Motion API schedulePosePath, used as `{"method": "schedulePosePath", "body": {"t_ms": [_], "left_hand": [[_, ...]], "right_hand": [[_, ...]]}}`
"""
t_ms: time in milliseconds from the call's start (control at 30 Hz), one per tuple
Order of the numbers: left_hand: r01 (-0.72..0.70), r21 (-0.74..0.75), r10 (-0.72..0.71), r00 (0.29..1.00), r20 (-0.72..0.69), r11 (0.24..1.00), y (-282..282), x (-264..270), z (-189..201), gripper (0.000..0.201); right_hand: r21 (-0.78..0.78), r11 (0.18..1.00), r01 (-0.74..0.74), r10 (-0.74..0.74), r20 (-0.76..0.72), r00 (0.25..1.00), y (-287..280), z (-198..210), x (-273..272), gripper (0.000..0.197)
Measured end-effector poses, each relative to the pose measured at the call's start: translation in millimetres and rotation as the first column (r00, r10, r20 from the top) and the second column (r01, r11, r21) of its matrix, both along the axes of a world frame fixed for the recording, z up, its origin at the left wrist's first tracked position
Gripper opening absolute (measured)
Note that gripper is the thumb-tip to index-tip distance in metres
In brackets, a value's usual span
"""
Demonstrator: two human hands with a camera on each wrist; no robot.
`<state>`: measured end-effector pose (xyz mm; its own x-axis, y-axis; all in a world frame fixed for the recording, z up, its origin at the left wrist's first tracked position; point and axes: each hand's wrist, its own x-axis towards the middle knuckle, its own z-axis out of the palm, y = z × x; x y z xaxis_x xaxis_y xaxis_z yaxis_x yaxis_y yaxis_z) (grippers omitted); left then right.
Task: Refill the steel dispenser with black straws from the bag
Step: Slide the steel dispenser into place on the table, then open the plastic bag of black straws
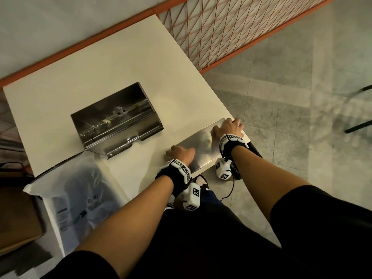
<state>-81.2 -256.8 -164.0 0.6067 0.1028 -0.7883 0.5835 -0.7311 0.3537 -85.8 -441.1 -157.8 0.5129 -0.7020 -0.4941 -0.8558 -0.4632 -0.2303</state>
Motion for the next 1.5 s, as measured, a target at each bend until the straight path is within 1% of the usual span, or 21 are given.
{"method": "schedulePosePath", "body": {"t_ms": [100,200,267,333,433,500,533,633,700,767,867,933,1000,1067,1133,1200,1267,1300,1367,1433,1500], "left_hand": [[0.083,0.042,-0.082,0.997,-0.013,0.996,3.5,2.6,10.5,0.076],[0.215,0.094,-0.218,0.976,0.023,0.972,16.5,9.3,24.8,0.063],[0.281,0.059,-0.285,0.956,0.064,0.958,34.3,16.0,39.4,0.049],[0.296,-0.046,-0.29,0.951,0.112,0.954,58.5,19.4,54.3,0.033],[0.21,-0.239,-0.188,0.976,0.114,0.948,108.0,13.0,70.1,0.014],[0.187,-0.257,-0.155,0.978,0.139,0.948,151.4,3.8,75.0,0.015],[0.176,-0.242,-0.142,0.978,0.153,0.954,172.0,-2.2,74.0,0.015],[0.036,-0.216,0.0,0.986,0.164,0.976,237.8,-20.1,67.3,0.013],[-0.077,-0.214,0.113,0.98,0.165,0.974,284.6,-32.7,61.9,0.016],[-0.153,-0.173,0.191,0.955,0.226,0.973,324.0,-41.5,63.4,0.021],[-0.281,-0.019,0.267,0.887,0.376,0.959,368.3,-51.3,73.4,0.01],[-0.382,0.05,0.317,0.825,0.468,0.923,392.1,-55.1,76.3,0.017],[-0.461,0.084,0.367,0.792,0.488,0.883,409.6,-56.9,73.8,0.028],[-0.483,0.125,0.39,0.812,0.435,0.867,420.7,-56.7,66.1,0.048],[-0.477,0.134,0.401,0.835,0.376,0.868,425.4,-55.5,56.6,0.073],[-0.48,0.08,0.432,0.841,0.327,0.873,427.0,-54.4,48.7,0.094],[-0.479,0.029,0.453,0.846,0.28,0.877,425.6,-54.2,39.6,0.108],[-0.472,0.019,0.452,0.854,0.259,0.881,424.7,-53.7,34.9,0.114],[-0.462,0.012,0.446,0.862,0.242,0.887,422.3,-53.9,26.9,0.125],[-0.465,0.002,0.45,0.857,0.249,0.885,421.4,-54.1,23.7,0.131],[-0.465,-0.024,0.456,0.856,0.246,0.885,420.2,-54.5,28.9,0.119]], "right_hand": [[-0.043,0.999,-0.03,0.029,-0.028,0.999,9.3,6.0,1.6,0.061],[-0.083,0.993,-0.088,0.085,-0.044,0.995,19.9,18.8,8.7,0.053],[-0.079,0.985,-0.151,0.148,-0.049,0.988,30.6,31.9,15.7,0.046],[-0.033,0.961,-0.273,0.27,-0.066,0.96,47.0,43.5,21.2,0.041],[0.129,0.89,-0.438,0.448,-0.063,0.892,85.1,56.0,22.2,0.039],[0.261,0.808,-0.528,0.556,-0.042,0.83,117.9,58.0,21.7,0.038],[0.336,0.78,-0.527,0.566,-0.021,0.824,133.5,56.7,18.9,0.035],[0.509,0.709,-0.489,0.558,0.019,0.829,183.9,53.4,14.0,0.025],[0.542,0.668,-0.51,0.6,0.013,0.8,217.7,48.8,13.0,0.021],[0.577,0.628,-0.522,0.633,0.011,0.774,250.2,43.7,14.5,0.018],[0.607,0.594,-0.529,0.645,0.035,0.763,292.9,35.5,17.7,0.013],[0.61,0.574,-0.547,0.658,0.054,0.751,319.0,32.0,20.0,0.016],[0.611,0.554,-0.566,0.678,0.062,0.732,342.5,27.2,21.5,0.024],[0.603,0.541,-0.586,0.696,0.07,0.715,361.6,22.8,20.8,0.033],[0.6,0.547,-0.583,0.688,0.074,0.722,374.7,19.8,19.8,0.04],[0.61,0.557,-0.563,0.664,0.08,0.744,386.8,24.4,18.2,0.047],[0.608,0.555,-0.568,0.663,0.09,0.743,395.8,28.8,17.2,0.051],[0.595,0.545,-0.591,0.68,0.099,0.727,399.2,30.3,16.9,0.053],[0.554,0.504,-0.663,0.737,0.124,0.664,404.1,30.8,17.0,0.053],[0.543,0.474,-0.693,0.767,0.131,0.628,407.9,29.3,16.8,0.054],[0.549,0.44,-0.71,0.78,0.158,0.606,411.1,31.0,15.6,0.06]]}}
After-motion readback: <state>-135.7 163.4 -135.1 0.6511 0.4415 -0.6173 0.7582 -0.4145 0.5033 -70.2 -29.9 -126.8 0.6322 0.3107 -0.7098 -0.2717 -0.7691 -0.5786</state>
